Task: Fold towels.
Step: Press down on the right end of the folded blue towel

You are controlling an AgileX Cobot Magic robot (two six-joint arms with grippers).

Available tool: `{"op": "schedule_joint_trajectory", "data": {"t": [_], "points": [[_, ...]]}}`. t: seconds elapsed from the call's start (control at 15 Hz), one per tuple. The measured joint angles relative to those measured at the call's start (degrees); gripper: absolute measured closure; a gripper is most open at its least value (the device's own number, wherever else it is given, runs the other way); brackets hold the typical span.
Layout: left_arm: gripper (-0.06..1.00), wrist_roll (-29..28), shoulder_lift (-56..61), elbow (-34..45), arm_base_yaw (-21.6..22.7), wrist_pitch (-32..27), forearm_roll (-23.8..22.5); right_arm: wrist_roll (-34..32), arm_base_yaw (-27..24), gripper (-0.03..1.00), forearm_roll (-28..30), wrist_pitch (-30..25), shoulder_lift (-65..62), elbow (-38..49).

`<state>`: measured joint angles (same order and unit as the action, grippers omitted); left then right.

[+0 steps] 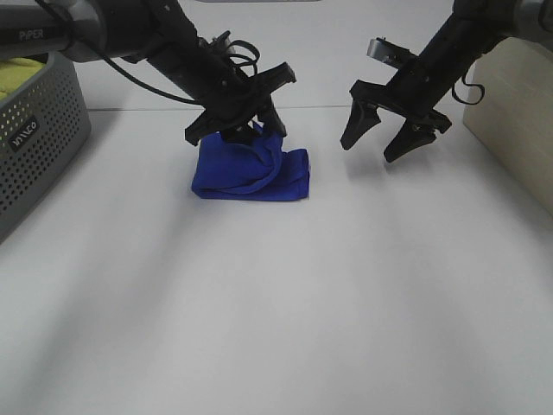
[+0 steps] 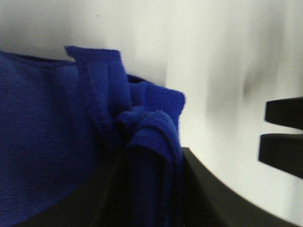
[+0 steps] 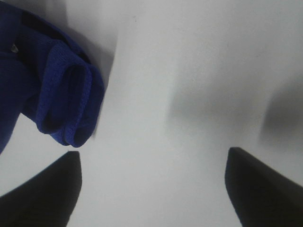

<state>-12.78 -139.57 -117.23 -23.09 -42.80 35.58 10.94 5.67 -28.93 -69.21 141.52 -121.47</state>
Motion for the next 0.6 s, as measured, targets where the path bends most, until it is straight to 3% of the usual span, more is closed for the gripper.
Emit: {"op": "schedule_joint_trajectory", "data": {"t": [0.2, 0.47, 0.6], "points": [[0.3, 1.66, 0.0, 0.0, -0.23, 2.58, 6.02, 0.0, 0.0, 0.17, -2.18, 0.0, 0.0, 0.0], [0.27, 8.02, 2.01, 0.0, 1.83, 3.72, 6.59, 0.0, 0.0, 0.17, -4.24, -0.06, -1.6, 0.0], [0.27, 12.26, 5.16, 0.0, 5.33, 4.01, 5.61, 0.0, 0.06, 0.17, -9.05, -0.06, -3.44, 0.0]]}}
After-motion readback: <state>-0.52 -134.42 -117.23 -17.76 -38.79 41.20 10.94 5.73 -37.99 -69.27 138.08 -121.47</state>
